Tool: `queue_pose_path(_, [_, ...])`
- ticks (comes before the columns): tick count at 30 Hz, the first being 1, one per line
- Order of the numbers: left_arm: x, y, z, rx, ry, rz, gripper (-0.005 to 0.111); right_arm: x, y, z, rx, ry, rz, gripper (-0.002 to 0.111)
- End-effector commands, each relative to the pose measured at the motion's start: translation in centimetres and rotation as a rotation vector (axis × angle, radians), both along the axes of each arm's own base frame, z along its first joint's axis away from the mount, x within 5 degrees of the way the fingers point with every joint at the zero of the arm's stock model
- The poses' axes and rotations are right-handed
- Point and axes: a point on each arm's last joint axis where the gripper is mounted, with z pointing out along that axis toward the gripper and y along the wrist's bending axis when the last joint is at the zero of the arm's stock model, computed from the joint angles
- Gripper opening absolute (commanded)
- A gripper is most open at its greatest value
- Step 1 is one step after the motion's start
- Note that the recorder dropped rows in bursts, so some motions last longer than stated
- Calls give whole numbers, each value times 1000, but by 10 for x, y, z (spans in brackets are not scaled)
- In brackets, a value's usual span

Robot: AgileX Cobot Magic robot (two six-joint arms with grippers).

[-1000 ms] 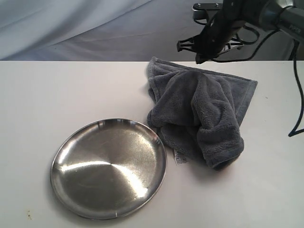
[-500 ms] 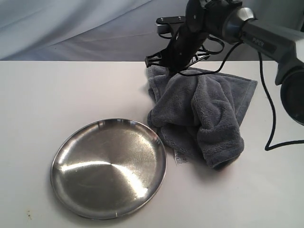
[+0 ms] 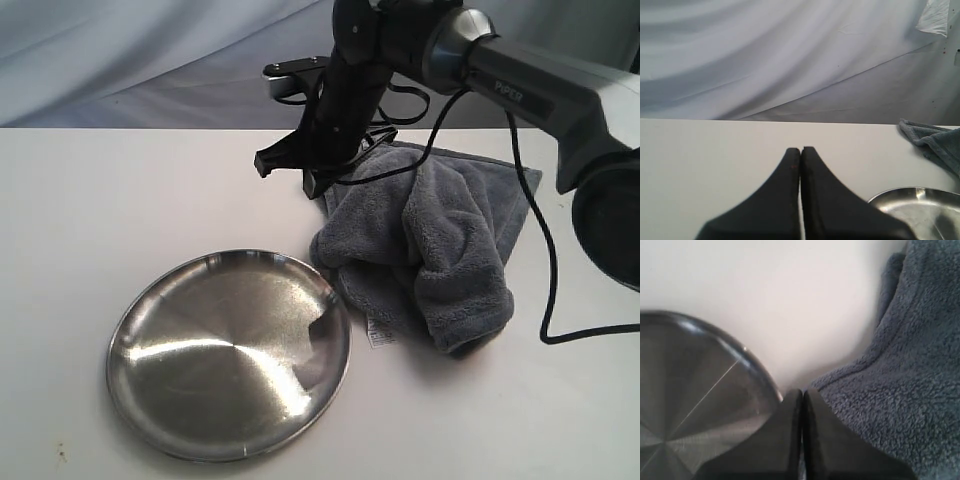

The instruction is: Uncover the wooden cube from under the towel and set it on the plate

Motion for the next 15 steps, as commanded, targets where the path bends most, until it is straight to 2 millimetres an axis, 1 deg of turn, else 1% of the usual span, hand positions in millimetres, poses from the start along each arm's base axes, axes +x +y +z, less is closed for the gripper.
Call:
queue_pose_path(1, [0,0,-1,0,1,-1,1,-10,7,7,-3,17,59,0])
queue_pose_path(6, [0,0,-1,-2,1,-1,1,-22,12,1,-18,56,78,0])
queue_pose_path(9, [0,0,-1,-2,1,-1,1,-33,7,2,-37,82,91,0])
queue_pose_path(12, [0,0,-1,-2,1,-1,1,-46,-2,12,-48,93,91,0])
queue_pose_path(15, [0,0,-1,-2,1,-1,1,-58,-12,17,-59,105,93,0])
